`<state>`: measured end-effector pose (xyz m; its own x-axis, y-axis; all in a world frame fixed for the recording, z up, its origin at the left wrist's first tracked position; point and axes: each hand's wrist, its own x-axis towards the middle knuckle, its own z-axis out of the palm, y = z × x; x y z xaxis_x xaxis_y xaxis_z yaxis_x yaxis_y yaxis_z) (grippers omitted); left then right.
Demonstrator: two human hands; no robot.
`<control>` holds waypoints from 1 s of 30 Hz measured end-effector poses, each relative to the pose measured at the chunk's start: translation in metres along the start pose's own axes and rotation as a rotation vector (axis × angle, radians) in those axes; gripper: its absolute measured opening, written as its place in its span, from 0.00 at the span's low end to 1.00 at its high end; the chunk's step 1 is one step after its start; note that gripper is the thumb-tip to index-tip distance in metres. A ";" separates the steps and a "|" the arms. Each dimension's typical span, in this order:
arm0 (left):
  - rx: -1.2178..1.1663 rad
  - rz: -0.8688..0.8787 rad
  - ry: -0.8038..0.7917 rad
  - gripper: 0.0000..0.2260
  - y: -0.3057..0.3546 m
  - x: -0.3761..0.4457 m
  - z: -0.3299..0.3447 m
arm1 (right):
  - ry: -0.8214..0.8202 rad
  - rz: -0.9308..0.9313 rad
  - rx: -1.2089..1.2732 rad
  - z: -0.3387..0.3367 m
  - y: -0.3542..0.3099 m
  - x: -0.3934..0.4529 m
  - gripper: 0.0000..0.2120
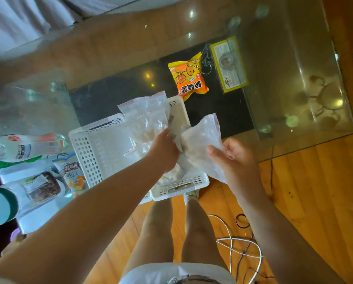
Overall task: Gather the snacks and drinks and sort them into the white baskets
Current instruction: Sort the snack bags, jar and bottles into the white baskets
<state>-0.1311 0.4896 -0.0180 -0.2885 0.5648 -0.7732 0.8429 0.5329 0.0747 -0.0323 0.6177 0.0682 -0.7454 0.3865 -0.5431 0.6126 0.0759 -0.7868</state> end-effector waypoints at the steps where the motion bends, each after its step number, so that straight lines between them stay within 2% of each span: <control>1: -0.043 0.005 -0.040 0.18 -0.002 -0.005 0.006 | -0.015 -0.012 0.003 0.005 -0.001 -0.001 0.10; 2: 0.123 0.021 -0.096 0.16 -0.001 -0.007 0.006 | -0.024 -0.025 0.002 0.010 0.000 -0.001 0.10; 4: 0.364 0.018 -0.096 0.14 -0.002 -0.010 0.006 | -0.019 -0.046 -0.017 0.021 0.003 0.003 0.13; 6: 0.356 -0.017 -0.093 0.15 -0.005 -0.014 0.004 | 0.001 -0.035 -0.048 0.031 0.006 0.010 0.14; 10: 0.301 0.001 0.014 0.17 -0.005 -0.013 0.009 | 0.010 0.037 -0.115 0.047 0.017 0.029 0.14; 14: 0.170 -0.024 0.042 0.18 -0.009 -0.011 0.013 | -0.032 0.090 -0.144 0.058 0.029 0.045 0.14; 20: 0.170 0.001 0.096 0.17 -0.010 -0.009 0.013 | -0.136 0.170 -0.108 0.062 0.045 0.058 0.13; 23: 0.154 -0.010 0.091 0.16 -0.010 -0.009 0.011 | -0.140 0.148 -0.134 0.058 0.050 0.061 0.12; 27: 0.146 0.004 0.105 0.15 -0.012 -0.010 0.010 | -0.062 0.076 -0.208 0.041 0.057 0.064 0.12; 30: 0.112 0.051 0.165 0.14 -0.014 -0.012 0.010 | -0.046 0.097 -0.236 0.030 0.064 0.068 0.10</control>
<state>-0.1350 0.4686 -0.0165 -0.3064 0.6898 -0.6560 0.9011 0.4323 0.0337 -0.0520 0.6215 -0.0277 -0.6880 0.3607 -0.6297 0.7222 0.2549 -0.6431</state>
